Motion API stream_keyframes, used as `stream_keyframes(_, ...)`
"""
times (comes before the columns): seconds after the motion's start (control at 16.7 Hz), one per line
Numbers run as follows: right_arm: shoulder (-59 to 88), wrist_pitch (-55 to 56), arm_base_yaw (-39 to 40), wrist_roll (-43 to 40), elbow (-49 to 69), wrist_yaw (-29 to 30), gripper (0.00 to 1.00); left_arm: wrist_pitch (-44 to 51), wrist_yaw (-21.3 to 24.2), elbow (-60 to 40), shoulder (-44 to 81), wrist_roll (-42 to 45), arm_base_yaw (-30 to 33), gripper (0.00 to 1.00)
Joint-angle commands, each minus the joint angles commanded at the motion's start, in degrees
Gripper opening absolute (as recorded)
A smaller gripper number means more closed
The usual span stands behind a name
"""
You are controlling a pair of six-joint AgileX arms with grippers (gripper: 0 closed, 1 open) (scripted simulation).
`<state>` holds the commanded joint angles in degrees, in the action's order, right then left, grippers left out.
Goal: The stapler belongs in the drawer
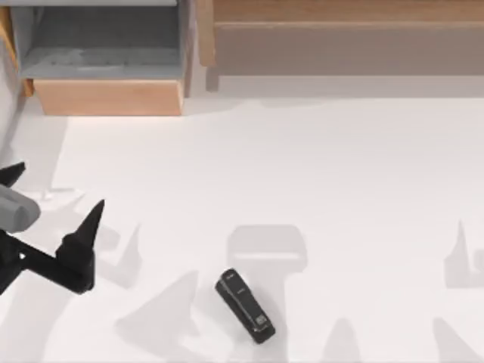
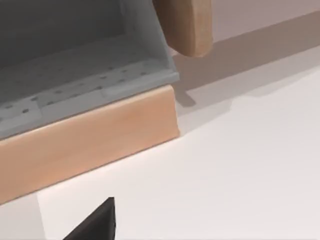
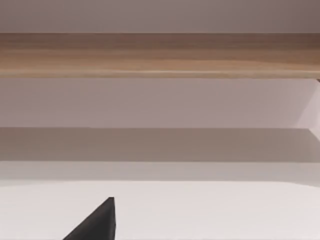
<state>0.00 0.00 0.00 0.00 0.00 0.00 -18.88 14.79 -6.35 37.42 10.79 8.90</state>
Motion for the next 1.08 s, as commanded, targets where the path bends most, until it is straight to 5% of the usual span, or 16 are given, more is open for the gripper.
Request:
stream_keyframes(0.48, 0.0, 0.0, 0.0, 0.0, 0.0, 0.0, 1.0, 21.52, -12.9, -0.75, -13.25, -24.62, 9.33, 1.0)
stream_keyframes(1.08, 0.0, 0.0, 0.0, 0.0, 0.0, 0.0, 1.0, 41.08, -18.75, -25.9, 11.8, -52.73, 25.55, 1.0)
